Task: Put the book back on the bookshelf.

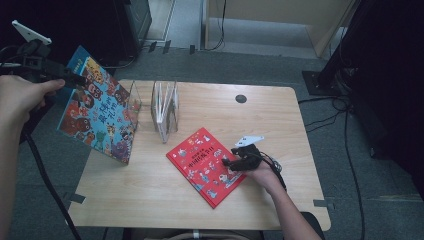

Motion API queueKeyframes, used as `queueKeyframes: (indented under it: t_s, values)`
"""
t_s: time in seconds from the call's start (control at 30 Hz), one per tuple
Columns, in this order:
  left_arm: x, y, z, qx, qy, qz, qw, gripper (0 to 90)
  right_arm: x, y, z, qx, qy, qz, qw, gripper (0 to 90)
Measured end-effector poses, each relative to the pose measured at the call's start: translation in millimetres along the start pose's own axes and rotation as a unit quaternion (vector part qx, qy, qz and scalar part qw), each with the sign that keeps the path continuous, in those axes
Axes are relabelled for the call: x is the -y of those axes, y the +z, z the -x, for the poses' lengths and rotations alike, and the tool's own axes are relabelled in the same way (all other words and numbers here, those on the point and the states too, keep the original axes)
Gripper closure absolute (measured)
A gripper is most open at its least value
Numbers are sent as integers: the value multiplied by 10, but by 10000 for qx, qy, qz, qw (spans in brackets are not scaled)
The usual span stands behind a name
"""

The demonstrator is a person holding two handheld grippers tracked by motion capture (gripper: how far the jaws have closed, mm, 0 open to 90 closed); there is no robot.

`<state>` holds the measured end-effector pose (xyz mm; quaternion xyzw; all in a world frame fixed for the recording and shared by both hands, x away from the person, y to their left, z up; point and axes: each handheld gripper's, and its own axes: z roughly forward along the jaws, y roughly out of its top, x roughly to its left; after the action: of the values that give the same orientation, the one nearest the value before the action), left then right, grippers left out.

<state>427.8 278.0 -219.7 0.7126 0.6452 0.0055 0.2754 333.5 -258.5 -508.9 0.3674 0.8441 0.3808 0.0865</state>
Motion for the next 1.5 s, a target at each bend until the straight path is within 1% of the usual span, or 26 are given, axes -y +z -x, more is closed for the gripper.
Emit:
queueKeyframes:
  t_s: [0.1,0.2,0.27,0.33,0.37,0.47,0.5,0.53,0.57,0.7,0.77,0.83,0.93,0.97,1.07,1.17,1.23,1.3,1.37,1.4,1.43,1.5]
  values:
    - [71,19,91,112,164,-3,9998,583,1,-14,1,45,-29,-2,10000,381]
    - [147,75,159,216,262,20,9994,575,2,-37,10,57,-19,30,10000,384]
    - [194,123,197,250,321,10,9992,574,3,-52,19,67,-11,49,10000,386]
    - [210,141,210,259,334,-10,9991,570,4,-55,21,73,1,58,10000,386]
    - [265,194,249,224,398,38,9989,569,3,-60,23,75,-11,68,9999,388]
    - [334,288,284,363,421,-15,9985,561,-2,-64,19,79,-25,75,9999,389]
    - [354,315,295,389,437,-41,9983,553,-3,-63,16,80,-27,79,9999,389]
    - [389,352,313,372,467,-42,9982,552,-5,-63,15,85,-26,82,9999,390]
    - [420,376,325,398,490,8,9980,554,-7,-63,13,80,-22,83,9999,390]
    - [528,475,370,559,529,-48,9970,544,-11,-64,11,75,-35,71,9999,390]
    - [573,517,393,551,556,-47,9969,543,-12,-61,10,74,-51,70,9999,390]
    - [632,585,411,623,541,-71,9966,540,-13,-57,8,53,-62,63,9999,390]
    - [719,699,440,568,611,-95,9965,534,-15,-54,2,39,-64,54,10000,395]
    - [751,738,449,560,617,-65,9965,535,-15,-53,3,16,-56,52,10000,396]
    - [843,865,476,679,655,-95,9955,533,-14,-51,2,19,-57,39,10000,397]
    - [948,998,523,643,777,-101,9948,535,-13,-47,-1,24,-49,33,10000,397]
    - [1017,1092,553,778,827,-132,9935,528,-14,-46,-4,22,-71,42,10000,398]
    - [1080,1184,589,795,859,-162,9930,520,-13,-40,-5,12,-90,26,10000,397]
    - [1136,1276,616,870,936,-203,9916,517,-14,-36,-10,13,-90,12,10000,397]
    - [1162,1319,630,862,936,-186,9917,516,-13,-35,-9,15,-119,3,9999,397]
    - [1186,1359,641,868,980,-162,9913,517,-14,-34,-15,8,-107,0,9999,397]
    - [1229,1432,650,963,987,-121,9904,517,-15,-31,-20,2,-115,-5,9999,397]
